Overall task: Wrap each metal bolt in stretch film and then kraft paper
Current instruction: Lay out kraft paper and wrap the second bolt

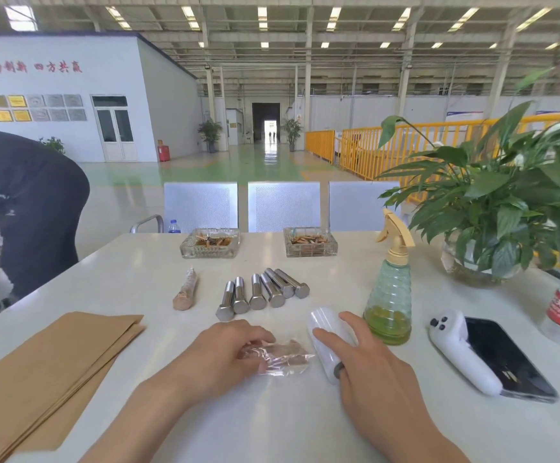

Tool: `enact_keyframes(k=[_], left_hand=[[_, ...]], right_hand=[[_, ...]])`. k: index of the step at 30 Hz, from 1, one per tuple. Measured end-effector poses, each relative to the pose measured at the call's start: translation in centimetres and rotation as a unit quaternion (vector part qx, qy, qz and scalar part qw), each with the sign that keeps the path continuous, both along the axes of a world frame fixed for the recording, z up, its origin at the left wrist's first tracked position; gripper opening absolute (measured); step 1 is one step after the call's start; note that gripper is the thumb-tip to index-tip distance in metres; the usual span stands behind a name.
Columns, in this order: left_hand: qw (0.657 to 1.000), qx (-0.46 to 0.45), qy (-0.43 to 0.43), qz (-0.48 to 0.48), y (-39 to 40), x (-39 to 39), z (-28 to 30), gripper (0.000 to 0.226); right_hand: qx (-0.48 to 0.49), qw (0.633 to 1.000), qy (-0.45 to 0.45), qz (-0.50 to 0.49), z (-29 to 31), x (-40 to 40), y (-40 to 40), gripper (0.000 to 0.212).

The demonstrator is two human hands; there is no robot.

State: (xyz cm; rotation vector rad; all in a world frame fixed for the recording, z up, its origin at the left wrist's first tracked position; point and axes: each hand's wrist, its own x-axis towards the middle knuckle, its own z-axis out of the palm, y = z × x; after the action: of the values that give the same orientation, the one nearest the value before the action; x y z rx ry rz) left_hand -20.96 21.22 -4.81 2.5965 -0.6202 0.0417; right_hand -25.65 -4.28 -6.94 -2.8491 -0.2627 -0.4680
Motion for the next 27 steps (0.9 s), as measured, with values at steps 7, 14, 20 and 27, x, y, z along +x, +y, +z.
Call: enact_keyframes(k=[7,14,20,27], left_hand=[[0.986,0.152,-0.045,-0.044,-1.4,0.0,0.1,0.033],[0.991,0.044,-0.056,-0.111,-0.5,-1.2,1.0,0.014],[0.973,-0.198,-0.068,-0.097,-0.7,-1.8,3.1,0.006],[0.971,-0.229,-0.052,0.035,-1.3,-0.1,1.6,0.016]], right_hand=[[0.028,1.000,-0.008,0.011,-0.1,-0.1,-0.1,0.062],[0.218,0.972,0.017,0.081,0.6,1.1,-1.4,0.079],[0.505,0.827,0.184,0.166,3.8,1.4,-0.1,0.049],[0.672,0.629,0.363,0.143,3.0,2.3,0.6,0.029]])
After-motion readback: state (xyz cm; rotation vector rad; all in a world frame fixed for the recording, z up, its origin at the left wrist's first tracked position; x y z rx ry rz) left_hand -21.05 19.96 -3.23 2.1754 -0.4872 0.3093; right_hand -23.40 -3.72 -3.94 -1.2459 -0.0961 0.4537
